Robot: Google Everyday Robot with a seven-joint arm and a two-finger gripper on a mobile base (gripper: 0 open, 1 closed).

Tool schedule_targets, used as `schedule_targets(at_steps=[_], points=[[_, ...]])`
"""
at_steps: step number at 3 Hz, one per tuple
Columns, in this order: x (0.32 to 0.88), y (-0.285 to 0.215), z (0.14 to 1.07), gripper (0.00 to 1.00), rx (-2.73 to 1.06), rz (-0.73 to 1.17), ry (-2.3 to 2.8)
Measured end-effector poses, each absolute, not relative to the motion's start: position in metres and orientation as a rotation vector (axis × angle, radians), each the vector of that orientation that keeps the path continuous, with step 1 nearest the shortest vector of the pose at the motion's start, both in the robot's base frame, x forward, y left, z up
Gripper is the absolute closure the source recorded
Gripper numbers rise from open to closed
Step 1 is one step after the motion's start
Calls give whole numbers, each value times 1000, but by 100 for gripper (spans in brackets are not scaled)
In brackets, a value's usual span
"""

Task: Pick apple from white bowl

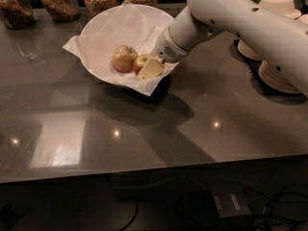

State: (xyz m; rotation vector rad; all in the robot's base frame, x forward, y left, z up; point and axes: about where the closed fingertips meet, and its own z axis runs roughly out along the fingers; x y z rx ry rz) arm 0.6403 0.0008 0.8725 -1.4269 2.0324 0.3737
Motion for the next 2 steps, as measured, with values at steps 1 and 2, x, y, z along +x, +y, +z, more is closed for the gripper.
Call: schedule_targets(at_steps=[1, 2], points=[[631, 1, 907, 100, -1466, 364, 1959], [617, -3, 948, 100, -1532, 384, 1864]])
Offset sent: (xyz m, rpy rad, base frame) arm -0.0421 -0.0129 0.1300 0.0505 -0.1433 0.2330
